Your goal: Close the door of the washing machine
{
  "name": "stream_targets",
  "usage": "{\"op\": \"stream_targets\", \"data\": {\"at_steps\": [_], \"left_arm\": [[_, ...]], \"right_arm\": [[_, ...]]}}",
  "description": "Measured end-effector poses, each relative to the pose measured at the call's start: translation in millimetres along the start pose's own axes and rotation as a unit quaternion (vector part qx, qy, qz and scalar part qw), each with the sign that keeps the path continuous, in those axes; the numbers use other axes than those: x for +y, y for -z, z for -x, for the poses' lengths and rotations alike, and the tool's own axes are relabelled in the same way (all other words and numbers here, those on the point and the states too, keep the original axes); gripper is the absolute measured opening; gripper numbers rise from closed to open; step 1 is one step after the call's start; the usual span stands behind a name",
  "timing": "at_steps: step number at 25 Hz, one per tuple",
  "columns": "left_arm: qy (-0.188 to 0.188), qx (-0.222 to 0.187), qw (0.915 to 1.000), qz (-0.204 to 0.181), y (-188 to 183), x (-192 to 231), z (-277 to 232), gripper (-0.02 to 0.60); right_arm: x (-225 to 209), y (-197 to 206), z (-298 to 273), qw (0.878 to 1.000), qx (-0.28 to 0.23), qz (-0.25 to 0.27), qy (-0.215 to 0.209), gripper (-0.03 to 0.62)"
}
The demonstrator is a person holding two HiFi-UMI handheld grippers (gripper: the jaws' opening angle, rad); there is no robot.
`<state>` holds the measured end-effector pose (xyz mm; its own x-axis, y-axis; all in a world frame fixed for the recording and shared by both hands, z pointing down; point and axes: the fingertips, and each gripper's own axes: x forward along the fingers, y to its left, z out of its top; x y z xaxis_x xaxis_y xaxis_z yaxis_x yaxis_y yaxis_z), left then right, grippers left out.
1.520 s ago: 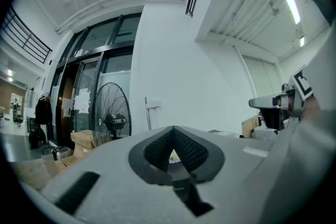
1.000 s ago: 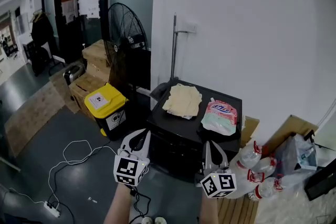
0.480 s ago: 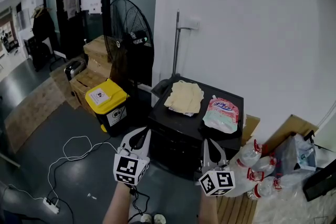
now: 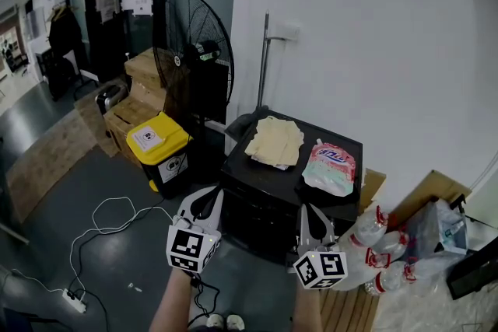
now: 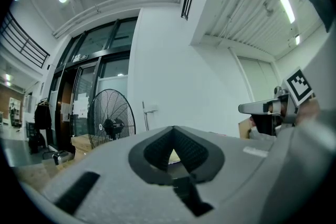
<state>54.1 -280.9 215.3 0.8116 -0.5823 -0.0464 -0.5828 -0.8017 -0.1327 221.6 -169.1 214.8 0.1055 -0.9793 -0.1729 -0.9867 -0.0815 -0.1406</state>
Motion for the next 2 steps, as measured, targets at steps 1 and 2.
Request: {"op": "stream_targets", "data": {"at_steps": [1,2], "left_arm": [[0.000,0.000,1.0000,0.001,0.6,0.8,-0.2,0.008],[-0.001,0.000,1.0000,0.001,1.1,1.6,-0.4,0.008]], "right_arm": [[0.0,0.8,-0.6,1.000,0.001,0.000,0.000,0.011],[0.0,1.6,-1.2,1.000,0.001,-0.001,0.001,0.011]]}}
